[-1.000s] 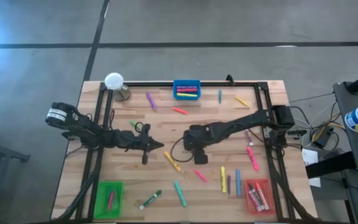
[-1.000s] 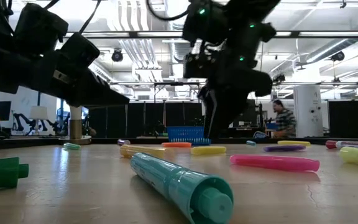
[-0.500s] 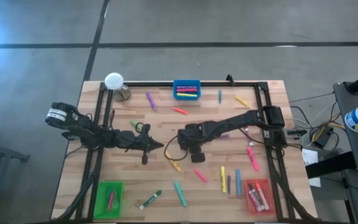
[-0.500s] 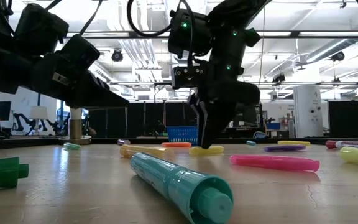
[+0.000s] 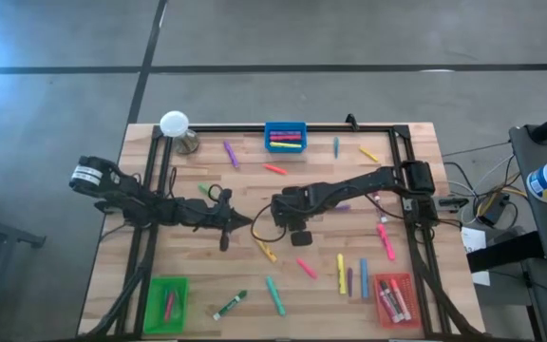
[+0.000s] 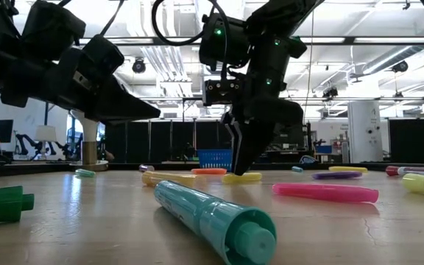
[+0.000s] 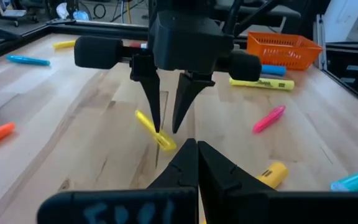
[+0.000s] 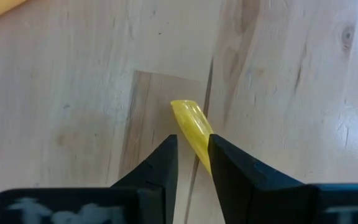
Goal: Pick & Place Markers
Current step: Put the left yellow pen into the green bin
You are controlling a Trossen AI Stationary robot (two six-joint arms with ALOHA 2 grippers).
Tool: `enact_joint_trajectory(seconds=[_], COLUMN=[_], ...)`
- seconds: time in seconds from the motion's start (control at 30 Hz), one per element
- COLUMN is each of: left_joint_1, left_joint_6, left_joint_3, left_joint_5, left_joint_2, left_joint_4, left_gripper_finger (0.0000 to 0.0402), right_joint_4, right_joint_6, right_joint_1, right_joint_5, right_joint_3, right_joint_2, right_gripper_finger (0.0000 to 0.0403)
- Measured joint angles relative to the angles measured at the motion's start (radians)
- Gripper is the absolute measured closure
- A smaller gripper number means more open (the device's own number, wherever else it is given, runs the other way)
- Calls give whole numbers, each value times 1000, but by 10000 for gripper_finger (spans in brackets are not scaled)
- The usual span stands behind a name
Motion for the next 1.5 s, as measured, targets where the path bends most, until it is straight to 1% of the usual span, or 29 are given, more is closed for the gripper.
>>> enact_joint_trajectory(seconds=[0.2,0.37,0.5,0.63,0.77,0.97,1.1,1.23,1.5], left_joint_1=[0,0,0,0,0,0,0,0,0], left_joint_6=[-23,-23,-22,-22,-22,-26,-71,-79,-78], left_joint_3=[2,2,2,2,2,2,2,2,4], left_joint_5=[0,0,0,0,0,-5,-8,-9,-9], left_joint_2=[0,0,0,0,0,0,0,0,0], left_joint_4=[-1,0,-1,-1,-1,-1,-1,-6,-24], left_gripper_finger=[401,401,401,401,402,401,401,402,401], right_joint_4=[2,8,11,19,43,48,55,70,91], right_joint_6=[-7,-9,-11,-29,-33,-32,-22,-5,8], right_joint_1=[0,-1,-5,-13,-26,-61,-85,-89,-90], right_joint_5=[2,6,40,43,42,31,-20,-58,-60], right_joint_3=[-2,3,14,20,20,21,10,-2,-29], right_joint_2=[0,2,4,4,4,4,4,4,4], right_gripper_finger=[306,269,241,228,229,243,258,271,278])
